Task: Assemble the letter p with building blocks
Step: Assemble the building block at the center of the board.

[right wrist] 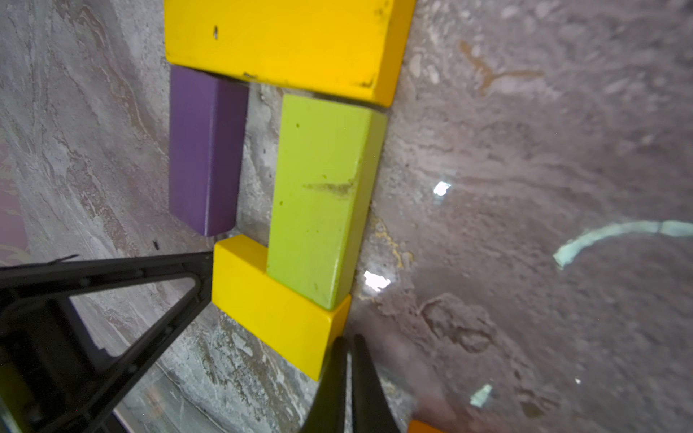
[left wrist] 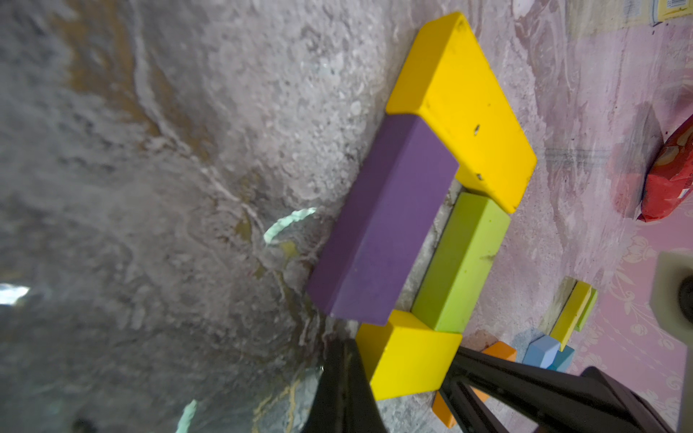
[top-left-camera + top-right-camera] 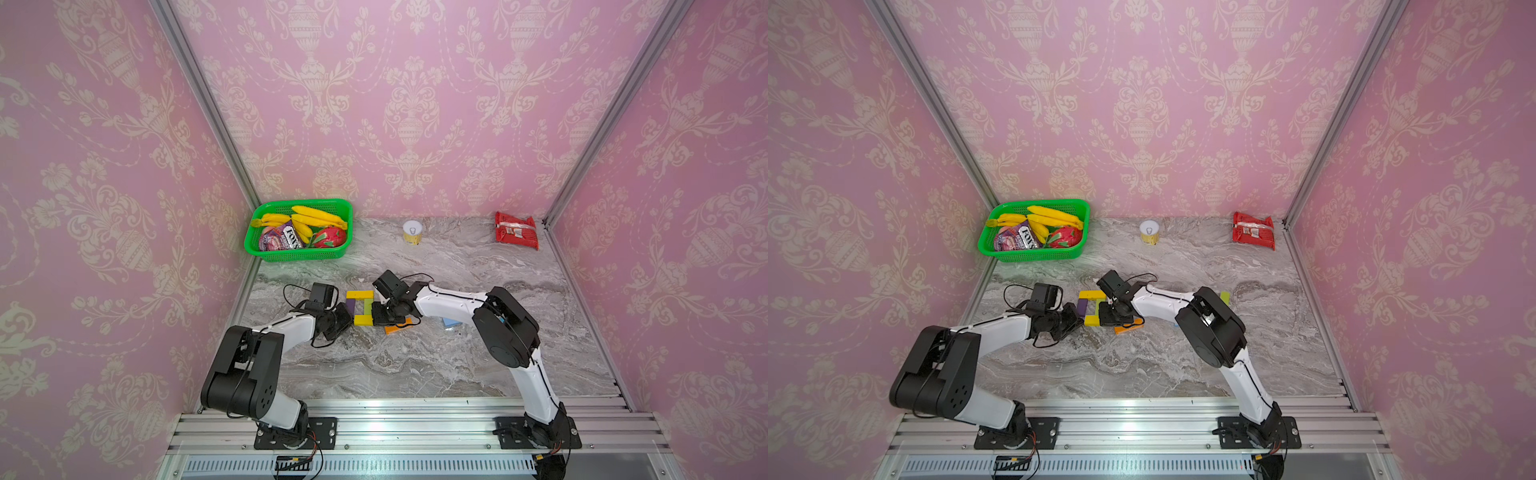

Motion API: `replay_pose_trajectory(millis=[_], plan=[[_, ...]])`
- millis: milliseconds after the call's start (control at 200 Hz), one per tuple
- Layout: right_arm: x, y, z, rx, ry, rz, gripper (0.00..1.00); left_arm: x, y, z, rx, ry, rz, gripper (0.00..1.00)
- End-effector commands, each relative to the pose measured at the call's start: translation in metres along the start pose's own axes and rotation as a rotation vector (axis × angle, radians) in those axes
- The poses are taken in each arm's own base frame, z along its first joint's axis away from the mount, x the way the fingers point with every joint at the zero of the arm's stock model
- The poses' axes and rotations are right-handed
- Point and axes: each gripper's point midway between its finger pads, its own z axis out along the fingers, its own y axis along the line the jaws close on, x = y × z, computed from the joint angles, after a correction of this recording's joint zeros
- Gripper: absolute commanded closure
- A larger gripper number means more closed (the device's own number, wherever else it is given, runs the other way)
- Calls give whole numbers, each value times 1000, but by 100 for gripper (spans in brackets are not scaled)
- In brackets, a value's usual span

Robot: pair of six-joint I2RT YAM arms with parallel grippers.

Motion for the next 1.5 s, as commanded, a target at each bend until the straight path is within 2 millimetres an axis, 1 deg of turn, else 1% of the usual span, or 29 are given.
replay_pose_trajectory(millis=[0, 150, 470, 790, 905, 930, 985, 1021, 1046, 1081, 1161, 1186, 1211, 1266, 1281, 1331, 1376, 1421, 1461, 1476, 1496], plan=[[10, -7, 14, 33, 35, 0, 90, 7, 7, 2, -30, 33, 7, 100], [8, -9, 13, 38, 30, 1, 90, 8, 8, 1, -32, 33, 10, 100], [5, -12, 5, 53, 7, 4, 90, 9, 10, -3, -39, 29, 17, 100], [2, -15, -5, 79, -17, -3, 90, 8, 10, -18, -56, -7, 53, 100], [-4, -15, -16, 98, -48, -19, 89, 4, 6, -26, -51, -33, 74, 100], [-5, -15, -19, 107, -57, -24, 88, 2, 4, -28, -47, -40, 80, 100], [-9, -16, -29, 125, -80, -39, 80, -2, -1, -35, -39, -65, 101, 100], [-11, -16, -36, 141, -93, -49, 72, -4, -5, -40, -35, -81, 114, 100], [-13, -19, -42, 159, -99, -53, 63, -6, -6, -43, -33, -91, 123, 99], [-13, -20, -49, 183, -102, -64, 54, -8, -9, -47, -30, -103, 135, 95], [-12, -27, -65, 231, -99, -87, 40, -9, -15, -53, -18, -109, 154, 86], [-11, -29, -69, 249, -98, -93, 34, -9, -17, -54, -10, -109, 156, 83], [-9, -33, -72, 267, -93, -100, 29, -8, -19, -55, 1, -105, 159, 79], [-5, -41, -78, 297, -77, -112, 22, -5, -22, -55, 20, -94, 164, 68], [-3, -43, -79, 304, -70, -111, 19, -4, -23, -55, 23, -91, 164, 66], [2, -50, -81, 324, -46, -128, 14, -2, -24, -55, 30, -85, 166, 56], [7, -57, -82, 342, -23, -129, 13, -1, -24, -55, 34, -81, 168, 52], [12, -61, -84, 352, -13, -122, 13, 2, -25, -56, 38, -76, 174, 44], [16, -63, -87, 353, -14, -108, 12, 4, -27, -56, 47, -71, 186, 42], [17, -64, -89, 353, -15, -107, 12, 5, -29, -56, 52, -67, 193, 40], [18, -65, -90, 353, -23, -72, 12, 6, -32, -56, 60, -61, 204, 39]])
